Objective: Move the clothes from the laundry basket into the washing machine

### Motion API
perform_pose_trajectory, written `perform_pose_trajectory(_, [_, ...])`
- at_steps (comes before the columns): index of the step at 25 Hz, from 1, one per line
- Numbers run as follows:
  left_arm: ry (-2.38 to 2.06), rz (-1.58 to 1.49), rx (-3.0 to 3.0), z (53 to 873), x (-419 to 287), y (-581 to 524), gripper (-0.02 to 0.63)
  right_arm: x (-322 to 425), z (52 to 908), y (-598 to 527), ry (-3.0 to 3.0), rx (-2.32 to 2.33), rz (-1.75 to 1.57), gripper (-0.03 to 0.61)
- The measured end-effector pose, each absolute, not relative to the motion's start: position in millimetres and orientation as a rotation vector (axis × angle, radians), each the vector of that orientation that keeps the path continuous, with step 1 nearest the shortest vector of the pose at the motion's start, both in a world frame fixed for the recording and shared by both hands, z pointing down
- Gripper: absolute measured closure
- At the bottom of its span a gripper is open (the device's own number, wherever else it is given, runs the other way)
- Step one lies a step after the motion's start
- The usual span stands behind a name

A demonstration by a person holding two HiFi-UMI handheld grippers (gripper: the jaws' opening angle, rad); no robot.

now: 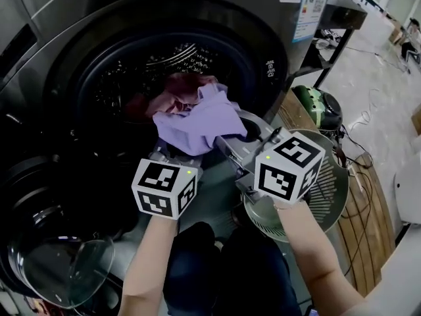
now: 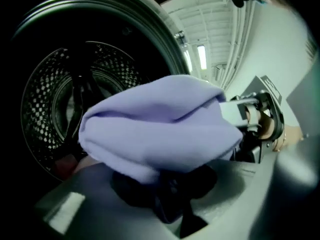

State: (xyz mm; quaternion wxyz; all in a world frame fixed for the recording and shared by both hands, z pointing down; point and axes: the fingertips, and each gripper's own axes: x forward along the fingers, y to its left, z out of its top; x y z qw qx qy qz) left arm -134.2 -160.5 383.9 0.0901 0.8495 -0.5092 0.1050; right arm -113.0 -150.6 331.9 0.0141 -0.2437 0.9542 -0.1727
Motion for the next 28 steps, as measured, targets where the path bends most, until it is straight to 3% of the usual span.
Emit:
perform_pose_trajectory(6, [-1.58,0.209,2.362,395,-184,-182,0.508,-97,359,-149,2.998,-0.832,-0.607,0.44])
perform_pose_trajectory(25, [-1.835,0.223,2.204,365,-252,-290,0.502,-55,388,-145,2.961,-0.995,-0.7,0.377])
perform_pose_trajectory(28, [-1.861,0.271,2.152,381,-254,-296,0.416,-55,392,-143,2.957,-1.017,-0.722,0.367])
